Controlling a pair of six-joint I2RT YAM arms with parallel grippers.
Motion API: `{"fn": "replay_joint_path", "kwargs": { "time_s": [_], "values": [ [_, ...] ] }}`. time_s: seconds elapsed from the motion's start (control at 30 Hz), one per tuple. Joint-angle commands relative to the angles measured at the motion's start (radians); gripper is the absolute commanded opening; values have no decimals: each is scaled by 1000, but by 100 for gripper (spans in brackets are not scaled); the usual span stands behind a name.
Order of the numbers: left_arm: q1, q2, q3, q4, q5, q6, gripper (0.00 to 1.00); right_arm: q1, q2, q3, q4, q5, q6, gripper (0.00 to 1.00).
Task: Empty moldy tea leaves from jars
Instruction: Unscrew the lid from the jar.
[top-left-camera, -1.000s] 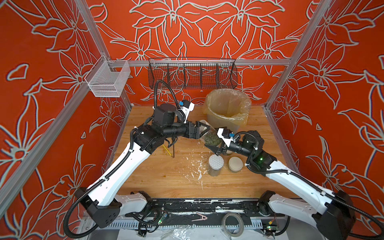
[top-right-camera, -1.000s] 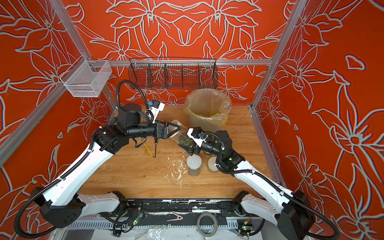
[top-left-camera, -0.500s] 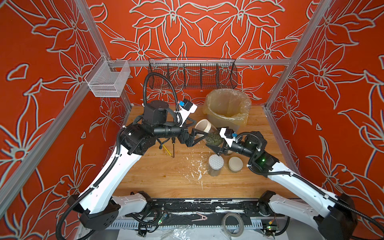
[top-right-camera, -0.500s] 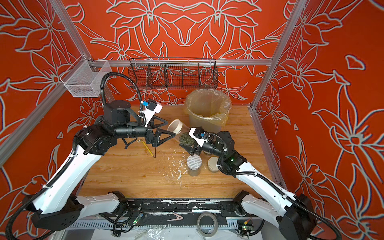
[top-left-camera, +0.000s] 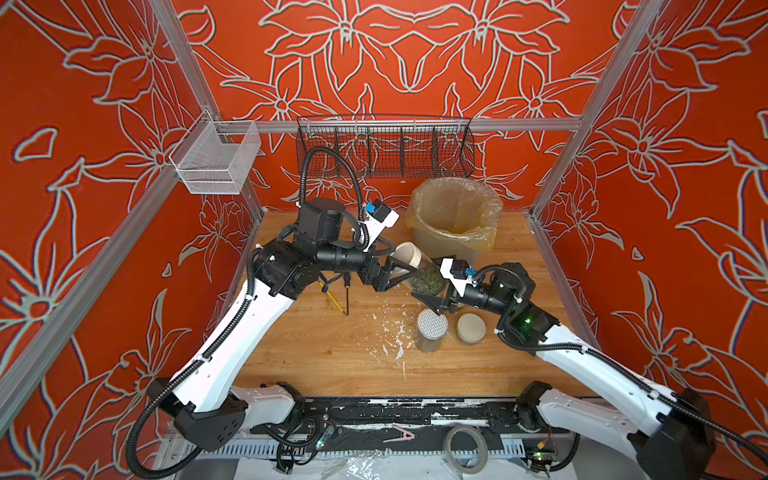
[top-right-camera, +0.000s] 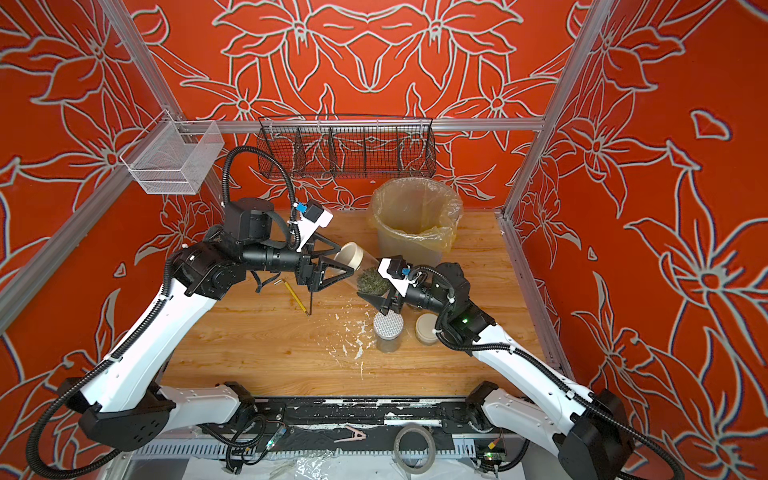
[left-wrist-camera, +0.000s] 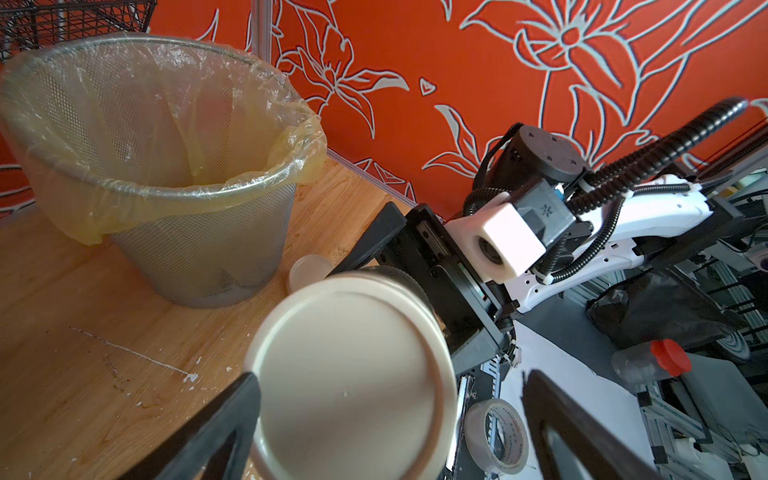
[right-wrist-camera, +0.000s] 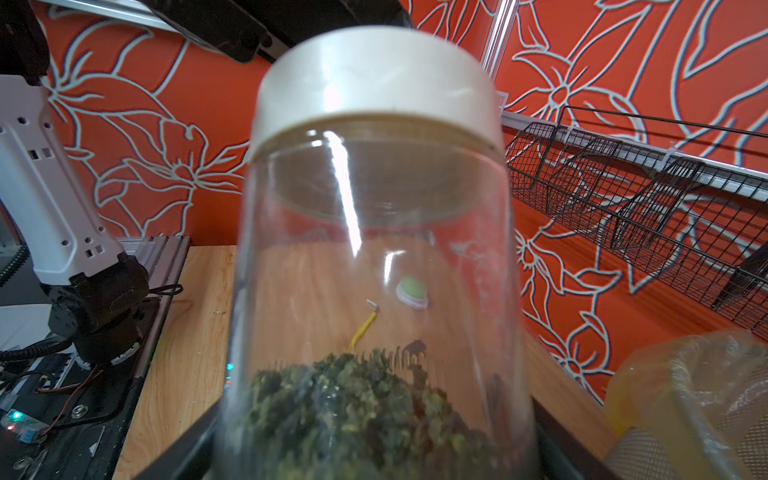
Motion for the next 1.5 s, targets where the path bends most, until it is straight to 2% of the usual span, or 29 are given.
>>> {"fn": "replay_joint_path", "kwargs": {
  "time_s": [0.0, 0.37, 0.57, 0.77, 0.9, 1.17, 1.33, 1.47],
  "values": [
    [12, 12, -9, 13, 36, -4, 98, 2, -27, 16, 109, -47, 0, 25],
    [68, 7, -20, 28, -4, -33, 97, 2, -35, 8, 118, -50, 7, 24],
    [68, 22, -27, 33, 85, -36, 98, 2, -21, 12, 133, -52, 11, 23],
    [68, 40, -31, 28, 134, -36, 97, 2, -7, 20, 137, -57, 16, 23],
    [68, 48, -30, 27, 128, -37, 99, 3, -3, 22, 134, -56, 16, 23],
    [68, 68, -15, 24, 91, -83, 72, 2, 3, 26, 106, -11, -15, 21],
    [68, 85, -2, 63, 41, -304, 56, 2, 13, 26, 87, 96, -117, 20],
    [68, 105, -1, 62, -25, -515, 50, 4, 33, 20, 107, 228, -227, 19]
  ]
}}
